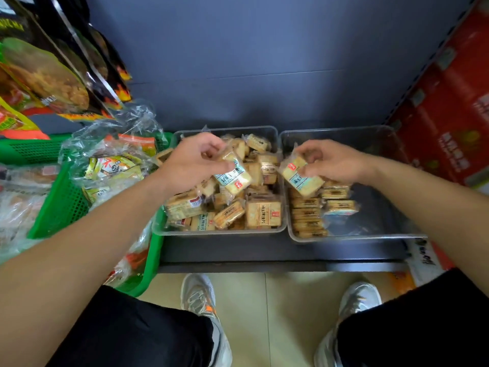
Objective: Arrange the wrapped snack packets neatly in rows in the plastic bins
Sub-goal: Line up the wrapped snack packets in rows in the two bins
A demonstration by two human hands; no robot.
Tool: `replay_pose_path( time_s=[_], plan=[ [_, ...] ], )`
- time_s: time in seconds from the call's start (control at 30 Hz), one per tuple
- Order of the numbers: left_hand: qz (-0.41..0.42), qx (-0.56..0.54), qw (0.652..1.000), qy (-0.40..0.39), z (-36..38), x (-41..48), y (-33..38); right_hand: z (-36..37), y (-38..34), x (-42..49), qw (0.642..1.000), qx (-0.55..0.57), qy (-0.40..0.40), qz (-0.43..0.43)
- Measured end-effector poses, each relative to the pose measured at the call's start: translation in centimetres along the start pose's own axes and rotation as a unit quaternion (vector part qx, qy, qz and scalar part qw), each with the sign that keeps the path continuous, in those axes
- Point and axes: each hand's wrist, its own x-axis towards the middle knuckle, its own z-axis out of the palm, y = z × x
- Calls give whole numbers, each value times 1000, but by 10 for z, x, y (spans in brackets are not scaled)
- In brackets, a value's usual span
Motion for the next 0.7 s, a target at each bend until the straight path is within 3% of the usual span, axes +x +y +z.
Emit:
replay_pose_path(
  time_s=[0.17,0.43,0.6,0.7],
  plan=[
    [34,-3,999,-40,39,14,32,-35,42,-26,999,-18,32,38],
    [51,49,994,-88,98,49,52,-53,101,-34,983,-132,1,128],
    [52,89,989,-104,112,63,52,-48,114,-23,971,-186,-82,124],
    [51,102,987,-111,118,69,49,-46,132,-19,974,-133,-136,127]
  ],
)
